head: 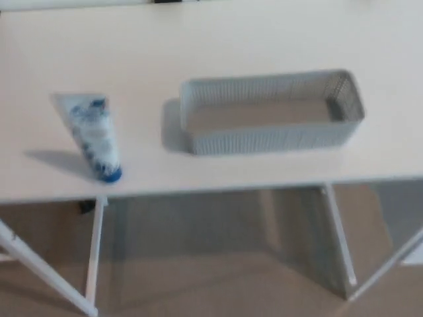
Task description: The robot walks towards a table in front, picks a shampoo with left hand and puts it in a small grey container
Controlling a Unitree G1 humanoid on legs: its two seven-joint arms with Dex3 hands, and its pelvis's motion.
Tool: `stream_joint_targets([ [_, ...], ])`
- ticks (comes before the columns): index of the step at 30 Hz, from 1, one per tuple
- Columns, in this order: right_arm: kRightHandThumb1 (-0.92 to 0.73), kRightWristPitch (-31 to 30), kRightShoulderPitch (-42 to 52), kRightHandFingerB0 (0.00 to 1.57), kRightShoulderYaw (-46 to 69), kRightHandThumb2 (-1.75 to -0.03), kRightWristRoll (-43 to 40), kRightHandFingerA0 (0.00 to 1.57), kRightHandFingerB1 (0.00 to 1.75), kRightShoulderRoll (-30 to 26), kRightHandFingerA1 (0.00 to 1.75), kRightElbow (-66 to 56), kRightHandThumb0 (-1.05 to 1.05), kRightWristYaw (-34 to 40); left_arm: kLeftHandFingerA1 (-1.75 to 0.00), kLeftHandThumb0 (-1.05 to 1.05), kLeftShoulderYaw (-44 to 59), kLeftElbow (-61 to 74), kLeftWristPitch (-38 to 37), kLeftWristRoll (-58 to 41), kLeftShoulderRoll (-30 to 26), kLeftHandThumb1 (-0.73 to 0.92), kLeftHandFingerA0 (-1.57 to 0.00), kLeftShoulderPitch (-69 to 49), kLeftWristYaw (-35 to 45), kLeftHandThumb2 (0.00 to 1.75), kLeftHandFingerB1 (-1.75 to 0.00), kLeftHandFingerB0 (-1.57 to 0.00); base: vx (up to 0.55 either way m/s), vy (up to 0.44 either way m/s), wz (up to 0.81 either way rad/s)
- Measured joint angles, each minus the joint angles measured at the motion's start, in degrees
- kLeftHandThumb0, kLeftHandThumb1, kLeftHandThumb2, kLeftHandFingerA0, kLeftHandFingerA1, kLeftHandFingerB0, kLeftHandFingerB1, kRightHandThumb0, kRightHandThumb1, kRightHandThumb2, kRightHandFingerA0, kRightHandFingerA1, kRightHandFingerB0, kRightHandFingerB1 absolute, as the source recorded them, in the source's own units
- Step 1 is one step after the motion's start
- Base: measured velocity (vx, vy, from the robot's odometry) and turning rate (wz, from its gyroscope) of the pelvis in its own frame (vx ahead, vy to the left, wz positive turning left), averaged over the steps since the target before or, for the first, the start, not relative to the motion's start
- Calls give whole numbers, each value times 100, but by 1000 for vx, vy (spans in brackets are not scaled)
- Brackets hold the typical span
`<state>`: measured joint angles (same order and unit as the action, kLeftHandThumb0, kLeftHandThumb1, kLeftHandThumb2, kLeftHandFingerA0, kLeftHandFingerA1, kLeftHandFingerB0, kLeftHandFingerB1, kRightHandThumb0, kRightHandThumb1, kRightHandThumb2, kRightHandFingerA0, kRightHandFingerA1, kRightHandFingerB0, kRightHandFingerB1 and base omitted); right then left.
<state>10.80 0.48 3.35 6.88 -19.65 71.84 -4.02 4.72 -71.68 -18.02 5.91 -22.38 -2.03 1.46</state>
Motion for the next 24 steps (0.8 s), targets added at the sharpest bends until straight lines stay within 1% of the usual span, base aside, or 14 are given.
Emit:
stream_joint_targets([
  [1, -69, 13, -3, 34, 11, -61, -7, 63, 33, -3, 46, 1, -24, 8, -41, -19, -9, 12, -20, 2, 0, 61, -39, 2, -4, 58, -30, -25, 414, -146, 16],
  [2, -69, 33, -5, 34, 22, -61, -13, 63, 33, -2, 46, 6, -24, 15, -41, -19, -33, 14, -35, 11, 0, 61, -39, -9, -8, 58, -30, -25, 395, -135, 1],
  [3, -70, 47, -2, 35, 28, -61, -17, 63, 33, -4, 46, 11, -24, 21, -62, -19, -53, 13, -43, 20, -1, 60, -53, -23, -14, 58, -30, -25, 263, -83, -3],
  [4, -70, 60, 15, 35, 34, -61, -23, 62, 33, -3, 46, 14, -24, 25, -80, -17, -86, 8, -48, 33, -1, 41, -65, -59, -27, 90, -50, -13, 219, -46, 0],
  [5, -69, 65, 46, 35, 41, -61, -29, 62, 33, -3, 46, 20, -24, 26, -91, -22, -120, 4, -52, 51, -1, 58, -67, -79, -49, 57, -31, -25, 204, -11, -8],
  [8, -69, 75, 102, 35, 63, -61, -43, 61, 33, -3, 46, 23, -24, 27, -92, -22, -183, -10, -55, 82, -1, 57, -68, -90, -115, 57, -31, -26, 170, 43, -11],
  [9, -69, 76, 121, 36, 71, -61, -45, 60, 33, -2, 45, 27, -25, 28, -88, -23, -203, -11, -57, 90, -2, 58, -61, -89, -138, 57, -30, -24, 163, 92, -5],
  [11, -69, 76, 152, 35, 77, -61, -47, 60, 33, -1, 46, 51, -25, 31, -85, -25, -203, -16, -57, 88, -1, 58, -64, -87, -150, 57, -30, -23, 134, 143, -13],
  [12, -69, 76, 155, 35, 80, -61, -47, 61, 33, 0, 46, 63, -24, 31, -81, -18, -202, -15, -57, 87, -3, 40, -64, -79, -150, 90, -49, -10, 232, 142, -13],
  [13, -69, 78, 157, 35, 94, -61, -50, 62, 33, 17, 46, 84, -24, 36, -86, -24, -198, -21, -55, 84, 9, 58, -62, -57, -145, 57, -30, -23, 207, 138, 87],
  [14, -70, 78, 147, 35, 103, -61, -51, 61, 33, 25, 46, 98, -25, 37, -79, -27, -196, -6, -71, 81, 0, 59, -59, -43, -132, 57, -29, -20, 166, 284, -38],
  [17, -70, 89, 80, 34, 110, -61, -51, 60, 33, 57, 46, 116, -25, 35, -85, -27, -177, 1, -92, 73, -71, 57, -61, -1, -113, 57, -30, -21, 136, 179, 0],
  [19, -70, 89, 68, 34, 113, -61, -51, 58, 33, 60, 45, 130, -25, 35, -72, -26, -173, -3, -93, 68, -73, 58, -67, -11, -81, 57, -29, -18, 94, 41, 7],
  [24, -69, 90, 76, 35, 119, -61, -51, 59, 33, 80, 45, 146, -26, 34, -65, -31, -124, 18, -93, 29, -80, 59, -67, -16, 88, 58, -29, -14, 83, -57, 7],
])
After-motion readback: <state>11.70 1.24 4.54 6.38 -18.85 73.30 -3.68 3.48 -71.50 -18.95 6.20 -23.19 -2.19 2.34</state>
